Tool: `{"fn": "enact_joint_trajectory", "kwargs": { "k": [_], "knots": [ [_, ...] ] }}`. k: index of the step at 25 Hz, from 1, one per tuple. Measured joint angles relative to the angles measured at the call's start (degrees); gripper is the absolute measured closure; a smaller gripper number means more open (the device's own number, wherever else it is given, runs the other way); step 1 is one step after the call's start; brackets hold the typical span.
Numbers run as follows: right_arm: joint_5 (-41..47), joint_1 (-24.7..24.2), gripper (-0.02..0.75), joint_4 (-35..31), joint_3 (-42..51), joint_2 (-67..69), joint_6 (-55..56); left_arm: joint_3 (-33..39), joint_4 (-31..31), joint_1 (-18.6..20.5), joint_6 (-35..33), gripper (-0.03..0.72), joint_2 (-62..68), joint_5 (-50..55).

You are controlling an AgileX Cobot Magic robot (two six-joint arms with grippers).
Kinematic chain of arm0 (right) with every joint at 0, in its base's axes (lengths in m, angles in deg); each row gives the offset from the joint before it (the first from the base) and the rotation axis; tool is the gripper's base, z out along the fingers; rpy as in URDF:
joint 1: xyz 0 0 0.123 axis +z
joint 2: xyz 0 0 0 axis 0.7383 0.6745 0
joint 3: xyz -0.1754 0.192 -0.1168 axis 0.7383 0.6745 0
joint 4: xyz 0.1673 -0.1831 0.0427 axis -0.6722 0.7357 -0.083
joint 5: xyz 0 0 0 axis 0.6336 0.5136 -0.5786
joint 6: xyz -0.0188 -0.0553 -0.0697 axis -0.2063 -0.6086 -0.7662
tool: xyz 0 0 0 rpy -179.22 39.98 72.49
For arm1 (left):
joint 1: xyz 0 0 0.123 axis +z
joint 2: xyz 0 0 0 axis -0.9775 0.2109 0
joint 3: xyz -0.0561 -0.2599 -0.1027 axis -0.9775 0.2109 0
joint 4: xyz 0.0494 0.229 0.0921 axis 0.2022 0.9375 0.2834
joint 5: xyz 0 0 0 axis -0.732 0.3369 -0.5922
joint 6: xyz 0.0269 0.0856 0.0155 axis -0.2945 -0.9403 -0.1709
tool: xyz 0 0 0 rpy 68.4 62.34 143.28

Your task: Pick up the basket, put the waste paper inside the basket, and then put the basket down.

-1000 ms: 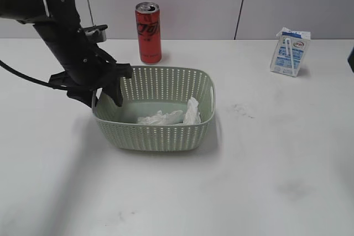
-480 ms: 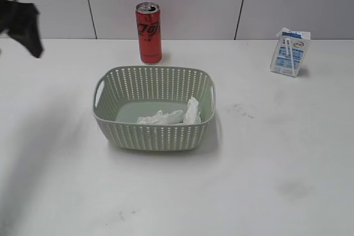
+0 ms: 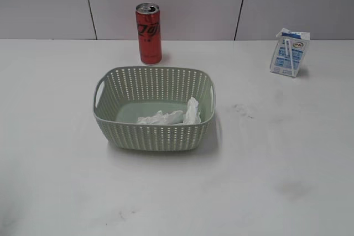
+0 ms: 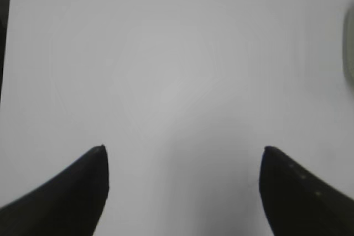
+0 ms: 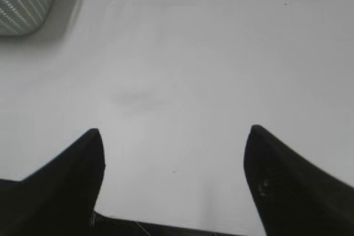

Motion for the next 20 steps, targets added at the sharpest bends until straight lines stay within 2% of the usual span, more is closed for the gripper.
{"fn": "enact_joint_trajectory", "kwargs": {
  "k": [6,11,14,20],
  "knots": [
    [0.96,0.00,0.145,0.00,0.16,-8.06,-0.05,15.55,-0.06,0.00,-0.17,0.081,-25.64,-3.90],
    [1.01,0.00,0.145,0.00,0.28,-13.78,-0.05,27.31,-0.06,0.00,0.10,0.092,-41.26,-5.68],
    [1.01,0.00,0.145,0.06,0.28,-16.35,-0.05,31.24,-0.06,0.00,2.08,0.095,-48.85,-5.68],
    [1.00,0.00,0.147,0.37,0.28,-19.47,0.02,31.95,0.52,0.00,3.93,0.095,-57.36,-6.51]
  ]
}}
